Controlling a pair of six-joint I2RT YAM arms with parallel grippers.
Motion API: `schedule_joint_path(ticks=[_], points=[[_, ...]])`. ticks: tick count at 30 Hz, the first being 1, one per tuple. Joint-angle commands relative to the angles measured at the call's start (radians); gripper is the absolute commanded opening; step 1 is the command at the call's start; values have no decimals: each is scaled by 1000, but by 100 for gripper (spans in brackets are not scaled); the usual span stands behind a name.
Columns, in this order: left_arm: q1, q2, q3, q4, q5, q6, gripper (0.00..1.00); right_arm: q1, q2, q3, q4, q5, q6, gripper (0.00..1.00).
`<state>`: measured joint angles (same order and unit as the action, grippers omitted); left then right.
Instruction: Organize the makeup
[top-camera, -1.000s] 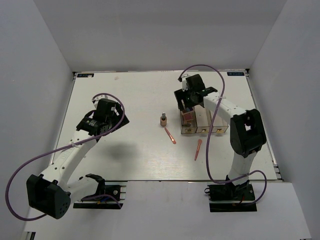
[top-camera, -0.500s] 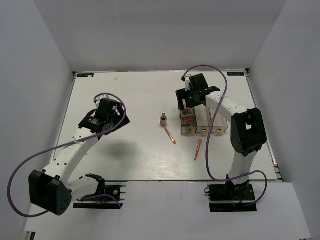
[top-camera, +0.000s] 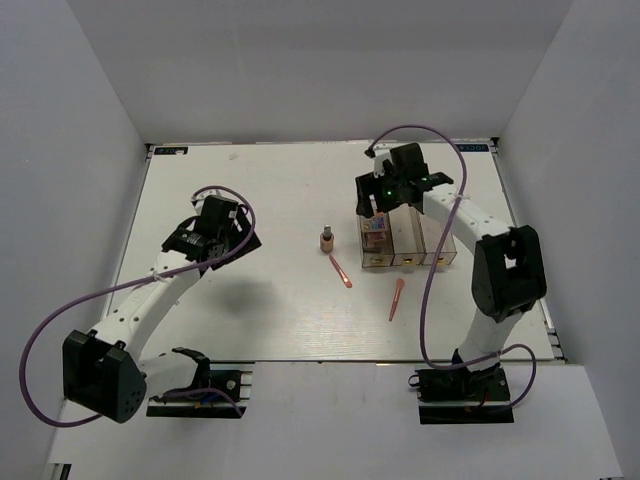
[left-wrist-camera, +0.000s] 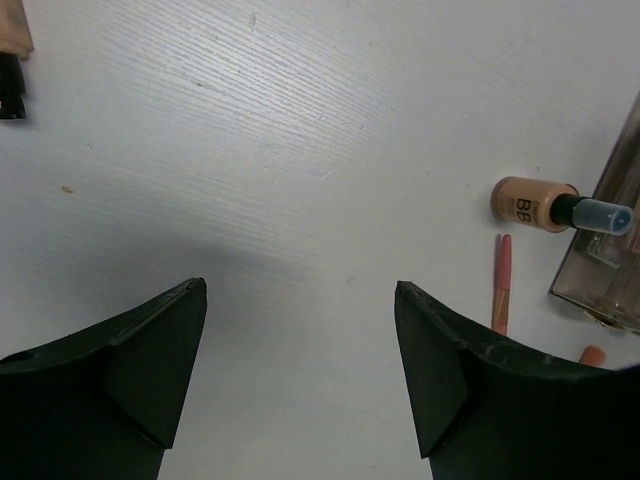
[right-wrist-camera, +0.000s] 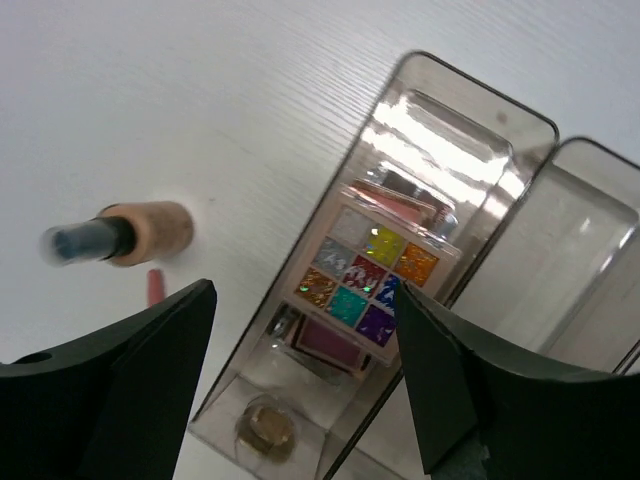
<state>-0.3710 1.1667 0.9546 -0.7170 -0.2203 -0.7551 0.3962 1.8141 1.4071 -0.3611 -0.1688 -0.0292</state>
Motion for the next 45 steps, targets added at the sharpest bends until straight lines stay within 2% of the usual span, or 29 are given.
schedule_joint_path(ticks=[1, 2, 4, 5, 8, 16, 30, 39, 41, 45], points=[[10, 34, 26, 2, 6, 22, 85, -8, -120, -36, 103, -234, -101, 76], [10, 43, 26, 1, 9, 23, 83, -8, -130, -51, 106, -362, -157, 76], [10, 53, 19, 5, 18, 25, 80, -5, -148, -60, 94, -502, -234, 76], [10, 50, 16, 13, 21, 25, 79, 0, -151, -59, 73, -632, -367, 77], [20, 47, 10, 21, 26, 25, 78, 4, -125, -66, -42, -762, -567, 84], [20, 34, 9, 14, 29, 20, 81, 41, -49, -73, 30, -552, -672, 89], [29, 14, -8, 11, 30, 13, 82, 128, 79, -30, 39, -509, -765, 89], [29, 13, -4, 5, 25, 14, 82, 176, 185, 41, 117, -377, -696, 89], [29, 16, -4, 7, 27, 14, 82, 182, 200, 72, 114, -370, -687, 88], [29, 16, -1, 5, 24, 14, 82, 193, 217, 85, 106, -374, -684, 73]])
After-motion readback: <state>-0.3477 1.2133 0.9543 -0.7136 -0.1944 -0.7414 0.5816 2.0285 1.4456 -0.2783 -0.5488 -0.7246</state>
